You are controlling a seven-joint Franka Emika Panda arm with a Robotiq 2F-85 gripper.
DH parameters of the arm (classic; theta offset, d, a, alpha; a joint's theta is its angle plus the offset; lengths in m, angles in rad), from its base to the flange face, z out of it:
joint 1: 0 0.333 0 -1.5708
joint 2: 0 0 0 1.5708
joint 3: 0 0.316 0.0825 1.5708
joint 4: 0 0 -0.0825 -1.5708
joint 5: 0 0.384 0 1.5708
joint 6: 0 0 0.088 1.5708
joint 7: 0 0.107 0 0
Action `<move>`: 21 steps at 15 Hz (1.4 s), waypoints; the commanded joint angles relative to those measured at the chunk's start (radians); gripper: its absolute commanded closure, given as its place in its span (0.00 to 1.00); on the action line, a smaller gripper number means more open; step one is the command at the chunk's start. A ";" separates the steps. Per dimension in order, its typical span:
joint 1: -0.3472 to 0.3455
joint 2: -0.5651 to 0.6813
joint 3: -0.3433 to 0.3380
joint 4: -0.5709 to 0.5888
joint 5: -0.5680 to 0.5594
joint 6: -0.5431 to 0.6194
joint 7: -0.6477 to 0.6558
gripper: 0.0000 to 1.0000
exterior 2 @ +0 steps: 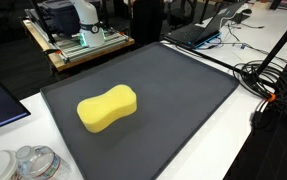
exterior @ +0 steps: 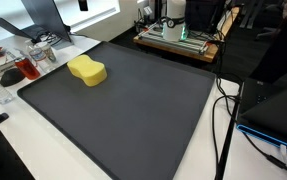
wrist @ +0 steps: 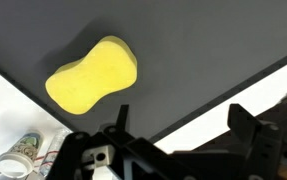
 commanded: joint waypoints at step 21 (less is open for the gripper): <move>-0.032 0.473 -0.118 0.479 0.030 -0.210 -0.211 0.00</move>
